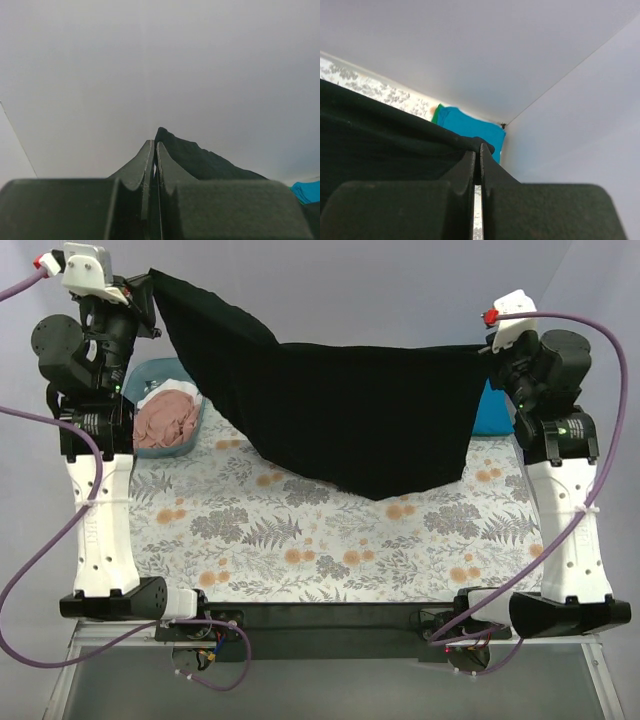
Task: Fold and stack the t-shirts
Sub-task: Flatten the tshirt out
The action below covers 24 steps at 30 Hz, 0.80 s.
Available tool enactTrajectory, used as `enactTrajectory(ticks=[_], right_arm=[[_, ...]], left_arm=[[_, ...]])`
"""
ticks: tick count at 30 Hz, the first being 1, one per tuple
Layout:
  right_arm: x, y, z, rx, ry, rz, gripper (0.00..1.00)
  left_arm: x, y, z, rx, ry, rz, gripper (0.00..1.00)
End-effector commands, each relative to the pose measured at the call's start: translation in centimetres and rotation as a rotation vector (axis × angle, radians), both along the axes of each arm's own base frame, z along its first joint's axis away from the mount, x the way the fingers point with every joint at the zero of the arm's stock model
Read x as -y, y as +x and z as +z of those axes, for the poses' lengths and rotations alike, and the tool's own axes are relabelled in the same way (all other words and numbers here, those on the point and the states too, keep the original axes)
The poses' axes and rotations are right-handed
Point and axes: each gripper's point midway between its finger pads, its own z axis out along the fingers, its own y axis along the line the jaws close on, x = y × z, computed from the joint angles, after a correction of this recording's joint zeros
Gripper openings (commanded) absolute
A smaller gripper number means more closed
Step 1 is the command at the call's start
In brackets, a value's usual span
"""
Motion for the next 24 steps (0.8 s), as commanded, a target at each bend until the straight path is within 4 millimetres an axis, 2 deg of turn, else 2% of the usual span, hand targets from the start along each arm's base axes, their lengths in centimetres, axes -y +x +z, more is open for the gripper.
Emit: enactTrajectory(ticks=[1, 4, 5, 7, 8, 10, 11, 13, 14, 16, 19, 21, 24], right_arm=[[1.5, -4.0, 8.5, 0.251, 0.018, -0.058, 0.01], [1.9, -7.0, 10.8, 0.324, 0.027, -0.066, 0.01], [2.1, -8.0, 11.6, 0.347, 0.03, -0.075, 0.01], [2.4, -10.9, 13.4, 0.413, 0.034, -0.074, 0.01], [2.5, -13.0, 14.7, 0.461, 0.039, -0.07, 0.01], [2.6, -15.1, 15.8, 0.508, 0.041, -0.066, 0.01], [2.8, -17.1, 16.9, 0.555, 0.041, -0.067, 0.01], [3.0, -18.9, 17.9, 0.597, 0.043, -0.069, 0.01], [3.2, -20.4, 18.6, 0.631, 0.037, -0.073, 0.01], [3.4, -21.8, 19.6, 0.676, 0.032, -0.079, 0.01], [3.9, -22.8, 20.7, 0.719, 0.016, -0.103, 0.01], [4.1, -22.3, 21.0, 0.724, 0.005, -0.115, 0.01], [4.0, -21.0, 21.4, 0.735, 0.002, -0.118, 0.01]], left_arm=[[-1.0, -7.4, 5.8, 0.191, -0.012, 0.06, 0.0], [-1.5, -10.2, 6.6, 0.232, -0.005, 0.091, 0.0], [-1.6, -12.5, 7.5, 0.271, -0.003, 0.103, 0.0], [-2.0, -14.6, 7.8, 0.298, 0.002, 0.136, 0.0], [-2.2, -17.0, 8.5, 0.335, 0.0, 0.15, 0.0], [-2.7, -19.0, 9.0, 0.363, -0.004, 0.186, 0.0], [-2.9, -21.2, 9.5, 0.399, 0.002, 0.2, 0.0], [-3.2, -23.2, 10.2, 0.436, 0.006, 0.226, 0.0], [-3.8, -24.0, 10.5, 0.449, -0.002, 0.264, 0.0], [-4.2, -26.0, 11.6, 0.488, -0.004, 0.289, 0.0], [-4.6, -26.6, 12.2, 0.495, 0.003, 0.323, 0.0], [-4.9, -26.7, 12.5, 0.493, 0.004, 0.341, 0.0], [-5.3, -25.3, 11.9, 0.458, 0.013, 0.362, 0.0]])
